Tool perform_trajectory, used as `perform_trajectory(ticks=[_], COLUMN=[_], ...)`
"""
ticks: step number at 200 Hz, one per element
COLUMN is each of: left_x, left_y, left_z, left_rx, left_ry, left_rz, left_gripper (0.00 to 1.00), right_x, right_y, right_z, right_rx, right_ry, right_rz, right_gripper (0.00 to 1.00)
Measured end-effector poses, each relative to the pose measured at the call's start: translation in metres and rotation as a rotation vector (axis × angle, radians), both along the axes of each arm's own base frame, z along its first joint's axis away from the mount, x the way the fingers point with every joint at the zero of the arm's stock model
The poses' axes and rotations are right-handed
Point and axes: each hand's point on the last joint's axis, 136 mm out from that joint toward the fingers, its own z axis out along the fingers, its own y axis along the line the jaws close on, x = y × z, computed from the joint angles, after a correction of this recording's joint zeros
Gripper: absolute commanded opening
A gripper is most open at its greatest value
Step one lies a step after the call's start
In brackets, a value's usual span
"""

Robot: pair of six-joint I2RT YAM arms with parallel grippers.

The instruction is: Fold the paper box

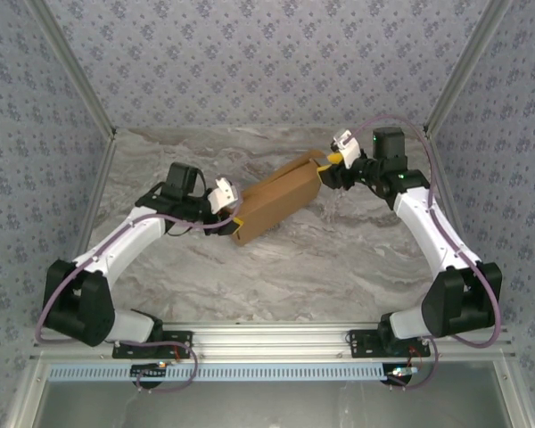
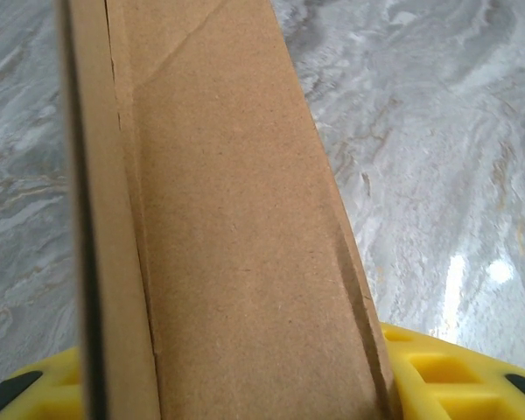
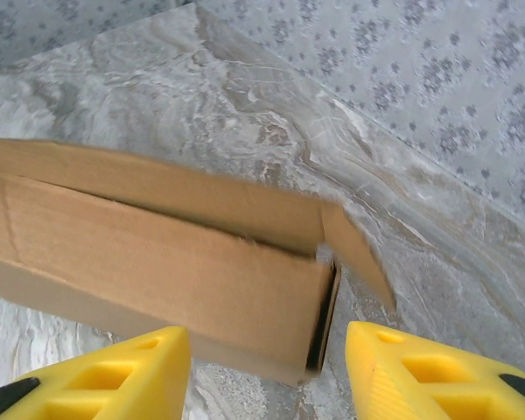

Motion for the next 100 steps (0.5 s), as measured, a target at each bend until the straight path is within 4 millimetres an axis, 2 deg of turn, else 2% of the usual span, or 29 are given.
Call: perform_trajectory(ticks=[47,100], left_x=[-0.006,-0.011], left_y=[0.004,0.005], left_z=[-0.009,-0.009], left_rx=[0.038,0.035], left_ry=[0.022,0.016], left_rz=[-0.069,-0.107], left_gripper=[0.27,0.28], right_x=[-0.004,0.004], right_y=[-0.013,-0.016], right_z=[0.000,-0.029], right_rx=[-0.059,-0.072], right_ry=[-0.024,0.031], right_rz=[0.062,0.119], right_gripper=[0.49,0.45])
